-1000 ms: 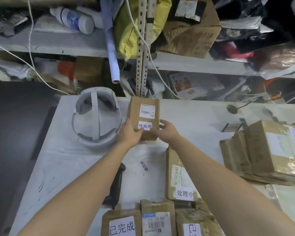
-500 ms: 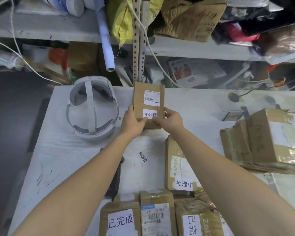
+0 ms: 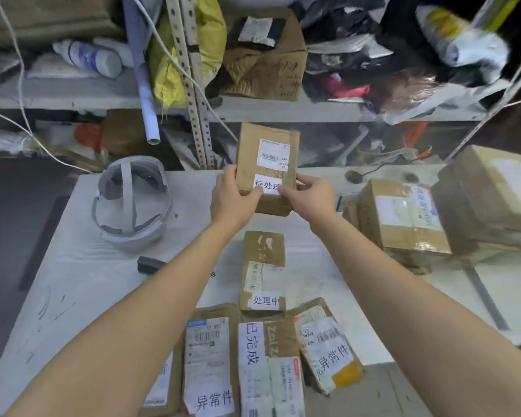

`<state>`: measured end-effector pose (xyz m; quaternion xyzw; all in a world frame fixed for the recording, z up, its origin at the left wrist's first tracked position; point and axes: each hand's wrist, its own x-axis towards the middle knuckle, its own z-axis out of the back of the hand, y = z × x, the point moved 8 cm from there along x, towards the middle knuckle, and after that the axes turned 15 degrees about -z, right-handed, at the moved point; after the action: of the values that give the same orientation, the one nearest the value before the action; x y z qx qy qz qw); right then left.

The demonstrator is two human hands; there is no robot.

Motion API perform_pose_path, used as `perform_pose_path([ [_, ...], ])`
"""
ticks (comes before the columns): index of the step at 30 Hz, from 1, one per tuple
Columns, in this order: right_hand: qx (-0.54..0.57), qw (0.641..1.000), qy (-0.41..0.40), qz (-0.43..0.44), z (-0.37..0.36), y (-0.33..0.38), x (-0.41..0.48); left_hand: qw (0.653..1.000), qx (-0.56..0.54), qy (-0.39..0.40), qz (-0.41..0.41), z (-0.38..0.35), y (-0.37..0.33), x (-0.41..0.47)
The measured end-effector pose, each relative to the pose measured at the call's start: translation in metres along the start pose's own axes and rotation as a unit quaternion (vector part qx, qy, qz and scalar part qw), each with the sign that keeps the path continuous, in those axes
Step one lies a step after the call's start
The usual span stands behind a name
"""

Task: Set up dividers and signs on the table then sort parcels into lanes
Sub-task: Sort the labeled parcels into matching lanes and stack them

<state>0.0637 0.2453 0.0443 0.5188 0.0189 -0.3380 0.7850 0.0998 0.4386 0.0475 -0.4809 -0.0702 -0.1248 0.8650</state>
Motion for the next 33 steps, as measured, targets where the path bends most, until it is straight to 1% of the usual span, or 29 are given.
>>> perform_pose_path([
  [6, 0.013, 0.998, -0.024, 0.055, 0.123, -0.010, -0.040, 0.998, -0.017, -0.048, -0.034, -0.033, -0.109, -0.046],
  [9, 0.007, 0.996, -0.032, 0.083, 0.185, -0.017, -0.055, 0.997, -0.029, -0.059, -0.045, -0.057, -0.159, -0.069],
  [12, -0.011, 0.996, -0.035, 0.077, 0.240, -0.032, -0.059, 0.997, -0.050, -0.039, -0.050, -0.089, -0.200, -0.090],
  [16, -0.046, 0.994, -0.071, 0.073, 0.301, -0.055, -0.062, 0.997, -0.063, -0.007, -0.039, -0.130, -0.237, -0.110],
  [19, -0.049, 0.996, -0.055, 0.058, 0.320, -0.071, -0.056, 0.996, -0.084, 0.006, -0.018, -0.153, -0.250, -0.116],
  [23, -0.051, 0.997, -0.044, 0.042, 0.330, -0.086, -0.039, 0.996, -0.091, 0.024, 0.005, -0.177, -0.247, -0.116],
  [26, -0.065, 0.997, -0.031, 0.038, 0.324, -0.091, -0.023, 0.995, -0.095, 0.028, 0.015, -0.191, -0.236, -0.110],
  [30, -0.085, 0.995, -0.037, 0.034, 0.313, -0.088, -0.004, 0.995, -0.092, 0.019, 0.024, -0.198, -0.221, -0.095],
  [33, -0.099, 0.995, -0.024, 0.008, 0.307, -0.095, 0.010, 0.995, -0.085, 0.025, 0.035, -0.204, -0.206, -0.093],
])
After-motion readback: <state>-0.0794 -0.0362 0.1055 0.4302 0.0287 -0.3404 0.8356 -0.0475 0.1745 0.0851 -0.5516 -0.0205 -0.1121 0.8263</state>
